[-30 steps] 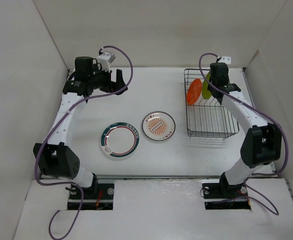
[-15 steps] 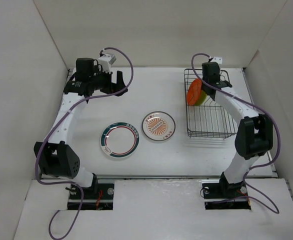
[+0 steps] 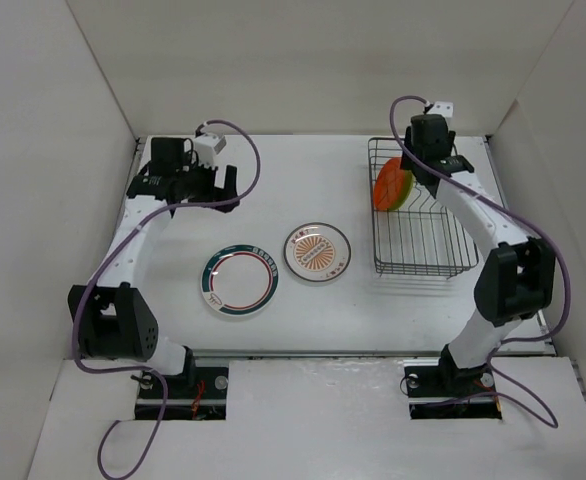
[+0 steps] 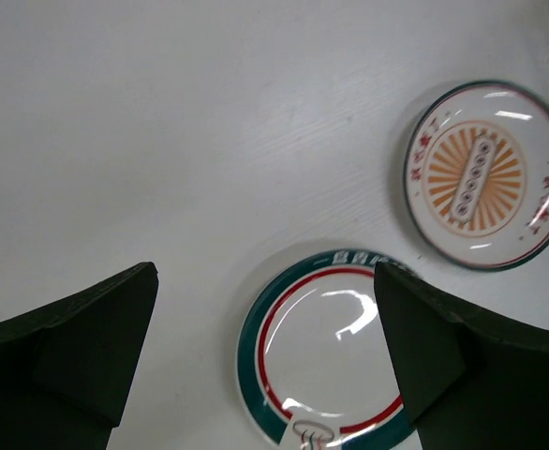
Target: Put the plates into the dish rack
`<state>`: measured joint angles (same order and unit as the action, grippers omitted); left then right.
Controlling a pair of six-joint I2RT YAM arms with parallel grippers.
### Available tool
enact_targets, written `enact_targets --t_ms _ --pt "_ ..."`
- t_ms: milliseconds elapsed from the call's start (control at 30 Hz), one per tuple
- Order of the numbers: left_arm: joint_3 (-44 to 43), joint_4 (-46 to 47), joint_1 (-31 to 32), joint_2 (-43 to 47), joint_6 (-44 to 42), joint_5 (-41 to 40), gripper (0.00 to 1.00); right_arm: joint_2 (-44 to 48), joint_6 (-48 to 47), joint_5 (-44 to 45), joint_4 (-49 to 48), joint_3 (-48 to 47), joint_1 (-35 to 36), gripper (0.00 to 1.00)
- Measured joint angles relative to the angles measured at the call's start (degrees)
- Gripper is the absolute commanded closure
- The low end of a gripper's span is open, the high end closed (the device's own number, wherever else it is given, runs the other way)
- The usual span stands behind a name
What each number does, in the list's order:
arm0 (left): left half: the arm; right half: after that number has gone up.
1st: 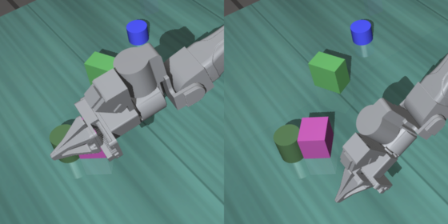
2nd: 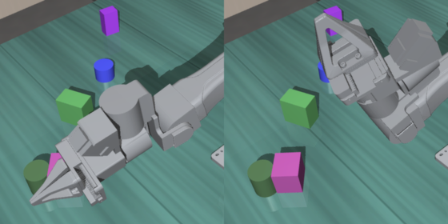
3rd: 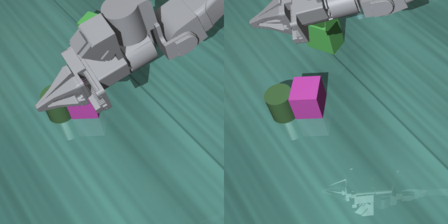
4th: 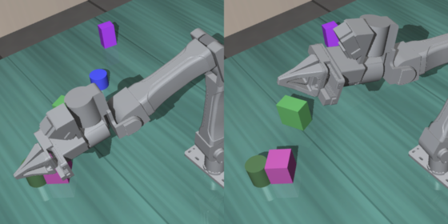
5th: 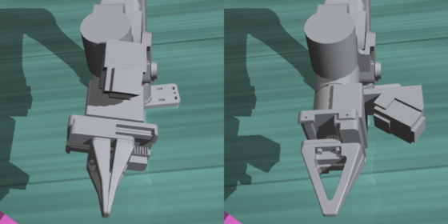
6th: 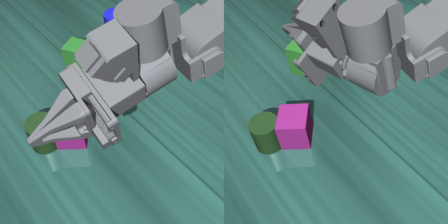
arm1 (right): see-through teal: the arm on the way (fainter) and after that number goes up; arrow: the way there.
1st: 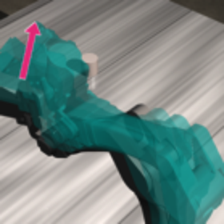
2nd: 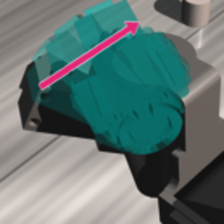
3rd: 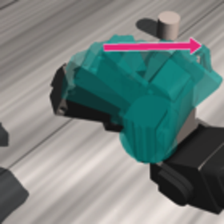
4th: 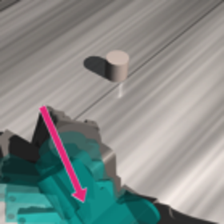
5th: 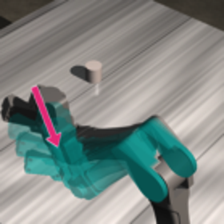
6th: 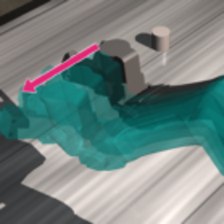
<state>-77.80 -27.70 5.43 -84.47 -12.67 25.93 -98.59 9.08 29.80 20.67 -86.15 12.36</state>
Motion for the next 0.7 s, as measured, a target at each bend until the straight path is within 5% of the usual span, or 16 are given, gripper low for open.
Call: enact_targets --t_ms 200,333,700 --pt "10.12 -3.13 -5.7 3.82 -6.67 -2.56 0.0 11.23 -0.7 -5.25 0.52 3.21 0.02 0.3" --pt "17.33 -5.7 -7.48 5.4 -13.75 -2.16 0.0 22.67 -3.15 -21.84 -4.83 10.95 0.28 0.27" --pt "22.05 -8.24 -9.03 -6.03 -23.58 2.1 0.0 22.73 -4.98 -41.27 -7.91 15.52 9.84 0.27"
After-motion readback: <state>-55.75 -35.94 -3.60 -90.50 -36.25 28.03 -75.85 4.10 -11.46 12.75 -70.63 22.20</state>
